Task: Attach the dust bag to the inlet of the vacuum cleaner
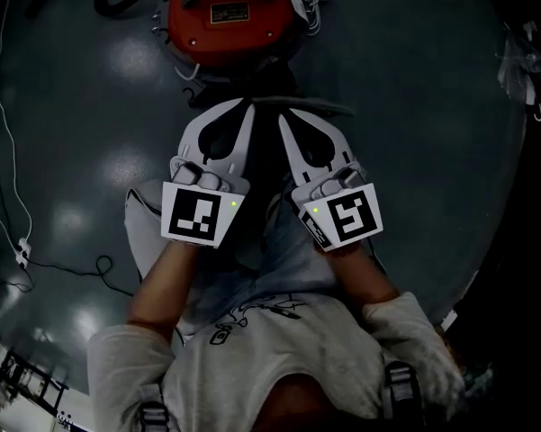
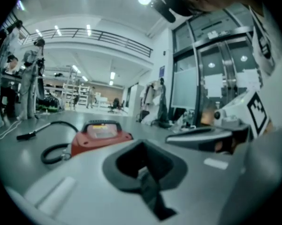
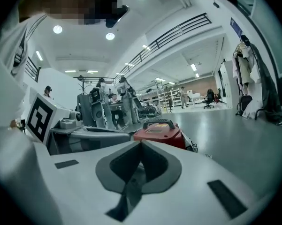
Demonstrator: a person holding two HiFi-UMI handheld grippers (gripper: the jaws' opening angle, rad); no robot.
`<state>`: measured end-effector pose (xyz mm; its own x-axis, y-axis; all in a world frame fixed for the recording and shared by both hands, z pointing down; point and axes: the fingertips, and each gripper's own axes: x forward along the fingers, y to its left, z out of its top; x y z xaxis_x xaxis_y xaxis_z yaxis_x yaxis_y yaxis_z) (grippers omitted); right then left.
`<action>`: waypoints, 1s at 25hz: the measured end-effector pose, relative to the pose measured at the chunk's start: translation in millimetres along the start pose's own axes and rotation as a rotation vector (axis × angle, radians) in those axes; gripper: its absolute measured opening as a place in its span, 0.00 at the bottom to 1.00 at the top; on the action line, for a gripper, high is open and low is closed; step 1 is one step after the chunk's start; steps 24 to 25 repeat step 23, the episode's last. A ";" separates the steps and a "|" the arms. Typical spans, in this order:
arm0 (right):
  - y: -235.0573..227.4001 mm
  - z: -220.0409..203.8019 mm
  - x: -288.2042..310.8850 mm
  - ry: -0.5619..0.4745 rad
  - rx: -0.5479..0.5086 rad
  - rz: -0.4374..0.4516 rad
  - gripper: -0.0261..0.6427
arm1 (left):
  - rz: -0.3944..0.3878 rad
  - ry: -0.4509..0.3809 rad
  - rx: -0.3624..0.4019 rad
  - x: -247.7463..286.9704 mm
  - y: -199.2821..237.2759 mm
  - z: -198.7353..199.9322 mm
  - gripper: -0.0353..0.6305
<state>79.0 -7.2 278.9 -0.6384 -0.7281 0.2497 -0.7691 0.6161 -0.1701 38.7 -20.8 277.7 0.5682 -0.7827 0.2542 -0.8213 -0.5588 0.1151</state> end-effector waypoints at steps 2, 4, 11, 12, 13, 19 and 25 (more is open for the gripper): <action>-1.0 -0.8 -0.5 0.007 -0.010 -0.006 0.06 | 0.004 0.001 0.000 -0.2 2.1 0.0 0.06; -1.6 -2.3 -0.4 0.013 -0.009 -0.007 0.06 | 0.002 0.003 0.011 0.3 2.2 -0.5 0.06; -1.8 -4.2 2.5 0.021 -0.009 -0.006 0.06 | -0.016 0.027 0.010 3.3 -2.0 -6.7 0.06; -2.1 -4.3 2.4 0.021 -0.009 -0.007 0.06 | -0.019 0.028 0.010 3.8 -3.0 -7.1 0.06; -2.2 -4.5 2.3 0.021 -0.009 -0.008 0.06 | -0.023 0.029 0.010 4.1 -4.0 -7.8 0.06; -2.2 -5.3 2.3 0.022 -0.010 -0.012 0.06 | -0.034 0.039 0.010 4.7 -4.3 -11.6 0.06; -2.1 -4.9 1.6 0.023 -0.011 -0.018 0.06 | -0.038 0.040 0.017 4.0 -4.2 -12.1 0.06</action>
